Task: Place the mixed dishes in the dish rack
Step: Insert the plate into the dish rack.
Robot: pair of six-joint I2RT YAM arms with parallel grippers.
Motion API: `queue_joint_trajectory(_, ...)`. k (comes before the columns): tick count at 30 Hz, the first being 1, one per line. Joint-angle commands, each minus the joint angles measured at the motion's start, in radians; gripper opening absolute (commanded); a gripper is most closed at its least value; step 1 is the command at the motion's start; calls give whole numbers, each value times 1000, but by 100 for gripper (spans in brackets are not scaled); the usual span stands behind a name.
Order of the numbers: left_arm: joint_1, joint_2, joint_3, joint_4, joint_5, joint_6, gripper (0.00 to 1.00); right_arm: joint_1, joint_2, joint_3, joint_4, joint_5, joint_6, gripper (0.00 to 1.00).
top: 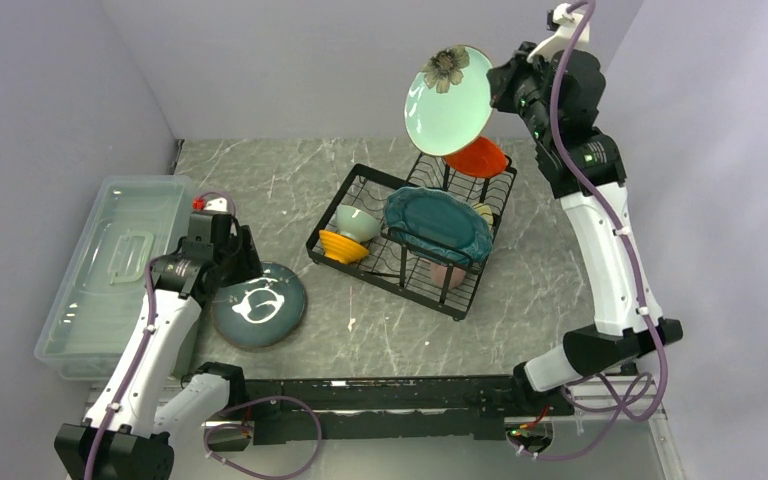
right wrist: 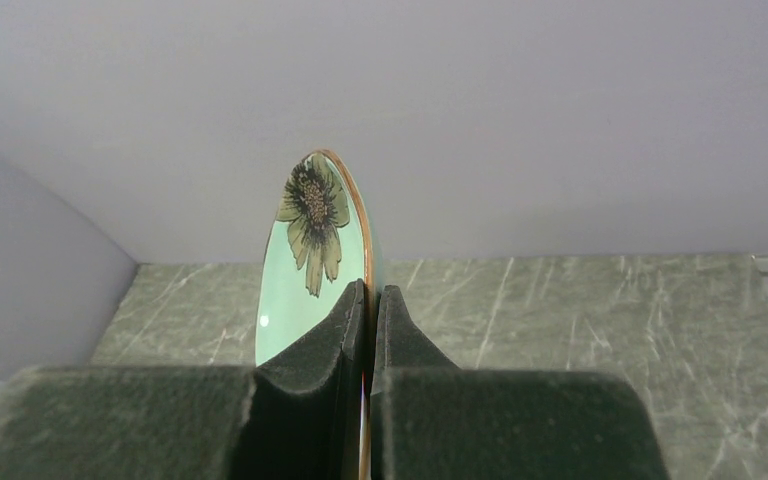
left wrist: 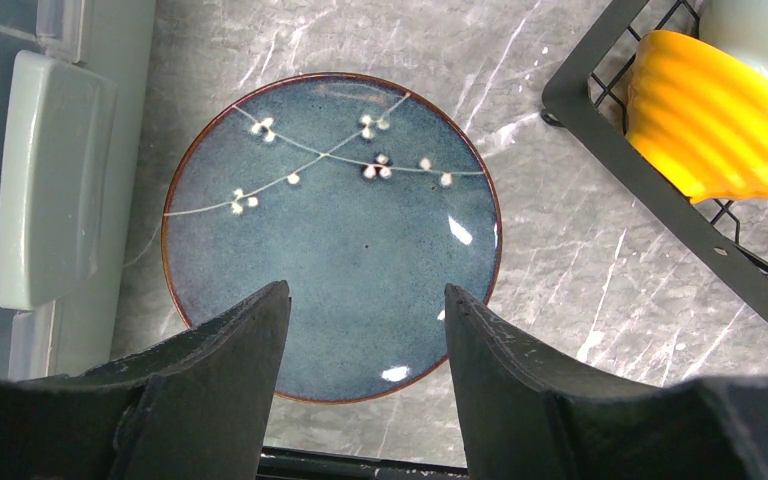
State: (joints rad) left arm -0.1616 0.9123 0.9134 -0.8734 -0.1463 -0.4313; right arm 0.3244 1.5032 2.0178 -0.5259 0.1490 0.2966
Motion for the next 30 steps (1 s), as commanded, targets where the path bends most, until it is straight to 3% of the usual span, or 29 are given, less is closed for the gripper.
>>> queue_joint_trajectory(1,2,-7,-5,33,14,13,64,-68,-135,-65,215,-125,20,0)
queue_joint_trajectory(15,2,-20,-9,40,34,20,64,-246,-290,-320,337,-401,-36,0)
queue_joint_trajectory(30,2,-38,-14,53,63,31,64,-364,-321,-484,520,-718,-73,0)
